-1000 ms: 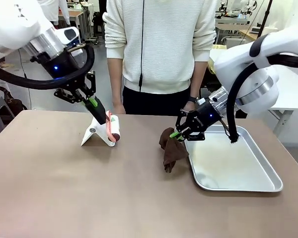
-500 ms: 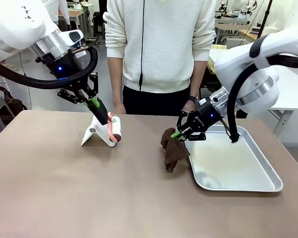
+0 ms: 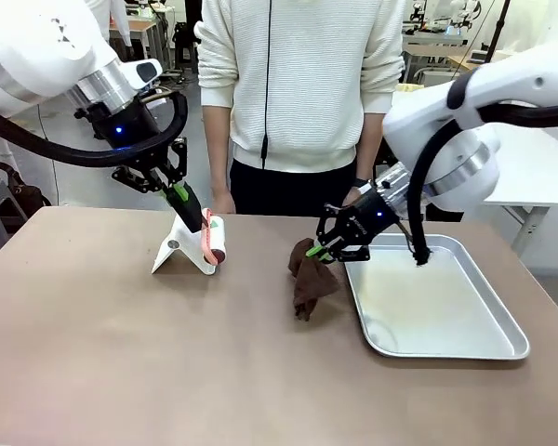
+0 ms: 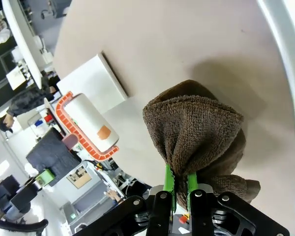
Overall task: Clean the surface of the table.
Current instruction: Return the Lint Roller and towel to their original positions.
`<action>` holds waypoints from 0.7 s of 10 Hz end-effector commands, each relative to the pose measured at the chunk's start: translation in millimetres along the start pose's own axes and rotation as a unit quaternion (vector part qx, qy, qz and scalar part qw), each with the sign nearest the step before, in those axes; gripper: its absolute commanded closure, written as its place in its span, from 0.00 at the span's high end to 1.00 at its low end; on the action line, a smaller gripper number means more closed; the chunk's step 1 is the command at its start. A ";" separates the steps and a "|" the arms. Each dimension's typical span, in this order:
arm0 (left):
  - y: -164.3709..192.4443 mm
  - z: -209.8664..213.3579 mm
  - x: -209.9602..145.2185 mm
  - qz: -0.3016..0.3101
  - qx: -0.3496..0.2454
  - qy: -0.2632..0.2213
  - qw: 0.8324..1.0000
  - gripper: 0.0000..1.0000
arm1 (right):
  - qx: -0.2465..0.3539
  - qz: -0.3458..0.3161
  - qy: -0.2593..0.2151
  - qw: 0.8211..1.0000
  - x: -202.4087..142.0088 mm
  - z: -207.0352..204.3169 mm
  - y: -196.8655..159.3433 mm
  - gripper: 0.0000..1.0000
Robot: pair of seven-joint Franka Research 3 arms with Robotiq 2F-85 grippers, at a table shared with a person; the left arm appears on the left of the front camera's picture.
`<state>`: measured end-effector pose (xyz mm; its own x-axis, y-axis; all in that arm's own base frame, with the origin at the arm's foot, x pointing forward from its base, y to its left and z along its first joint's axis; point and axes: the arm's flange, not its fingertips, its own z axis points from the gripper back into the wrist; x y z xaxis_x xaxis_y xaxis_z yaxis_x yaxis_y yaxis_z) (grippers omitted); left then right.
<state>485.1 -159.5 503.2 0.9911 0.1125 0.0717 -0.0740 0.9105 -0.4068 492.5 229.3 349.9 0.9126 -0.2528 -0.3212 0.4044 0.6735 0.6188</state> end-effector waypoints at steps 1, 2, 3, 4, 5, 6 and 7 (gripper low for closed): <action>-11.3 -4.0 22.8 0.011 0.029 -0.023 0.999 0.20 | -0.031 -0.042 -0.013 0.999 17.7 -17.4 16.0 0.11; -10.9 -6.8 33.4 -0.047 0.029 -0.023 0.998 0.20 | -0.042 -0.046 -0.004 0.998 22.0 -22.4 15.6 0.11; -8.9 -9.9 43.8 -0.069 0.025 0.010 0.997 0.20 | -0.052 -0.060 -0.006 0.997 26.9 -24.6 15.9 0.11; -6.4 -12.2 50.4 -0.076 0.015 0.027 0.997 0.20 | -0.061 -0.065 -0.009 0.996 30.1 -26.4 15.7 0.11; -4.8 -13.9 54.5 -0.078 0.011 0.038 0.996 0.20 | -0.069 -0.076 -0.011 0.995 33.9 -28.6 15.8 0.11; -2.0 -16.0 58.5 -0.079 0.004 0.057 0.995 0.20 | -0.071 -0.083 -0.006 0.994 37.7 -31.4 16.5 0.11; 0.8 -17.7 60.7 -0.075 0.003 0.068 0.995 0.20 | -0.071 -0.091 -0.006 0.993 40.9 -34.0 16.9 0.11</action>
<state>542.5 -164.5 484.2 0.9974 -0.0639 0.0343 0.0721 0.9269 -0.3682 524.6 246.4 318.0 0.8437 -0.3637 -0.3948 0.5264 0.7047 0.4757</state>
